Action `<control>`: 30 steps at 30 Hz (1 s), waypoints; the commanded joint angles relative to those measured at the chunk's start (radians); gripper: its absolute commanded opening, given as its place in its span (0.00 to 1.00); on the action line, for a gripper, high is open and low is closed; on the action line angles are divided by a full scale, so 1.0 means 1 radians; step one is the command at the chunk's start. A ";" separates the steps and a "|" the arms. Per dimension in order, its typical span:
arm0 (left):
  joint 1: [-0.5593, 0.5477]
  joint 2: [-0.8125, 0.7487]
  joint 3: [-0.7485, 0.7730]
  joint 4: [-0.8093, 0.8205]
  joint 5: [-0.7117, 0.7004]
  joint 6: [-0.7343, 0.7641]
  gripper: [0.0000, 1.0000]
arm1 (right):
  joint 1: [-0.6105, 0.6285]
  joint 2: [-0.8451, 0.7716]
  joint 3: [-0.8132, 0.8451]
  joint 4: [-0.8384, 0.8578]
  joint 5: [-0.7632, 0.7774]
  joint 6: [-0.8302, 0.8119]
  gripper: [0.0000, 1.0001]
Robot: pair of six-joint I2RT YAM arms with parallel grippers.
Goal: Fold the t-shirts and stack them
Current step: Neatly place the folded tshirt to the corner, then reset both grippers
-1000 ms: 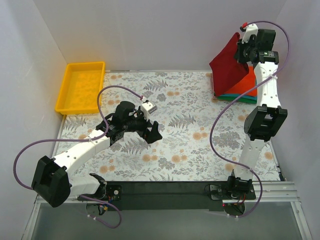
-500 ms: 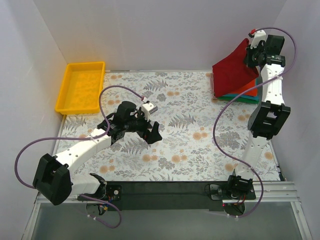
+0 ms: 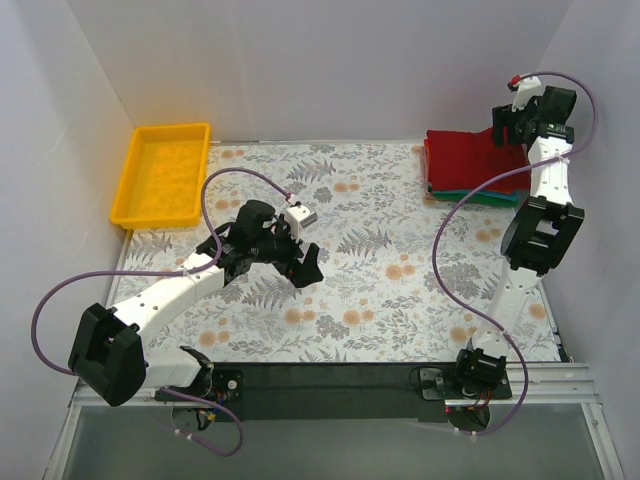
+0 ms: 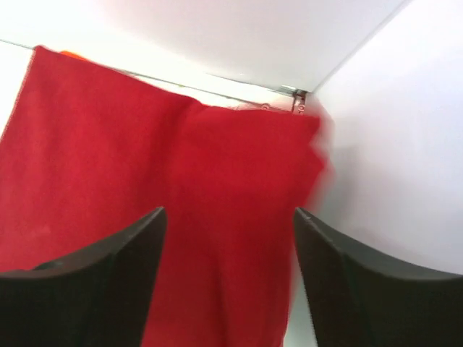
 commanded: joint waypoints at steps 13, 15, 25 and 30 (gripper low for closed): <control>0.070 0.008 0.086 -0.110 -0.038 -0.095 0.97 | 0.027 -0.150 -0.015 0.009 -0.025 -0.039 0.95; 0.099 0.031 0.138 -0.146 -0.027 -0.126 0.97 | 0.041 -0.193 -0.031 -0.031 -0.048 -0.039 0.95; 0.422 0.186 0.395 -0.354 0.077 -0.181 0.97 | 0.210 -0.484 -0.288 -0.336 -0.125 0.030 0.98; 0.551 0.178 0.374 -0.359 0.089 -0.167 0.97 | 0.262 -0.650 -0.539 -0.345 -0.227 0.101 0.98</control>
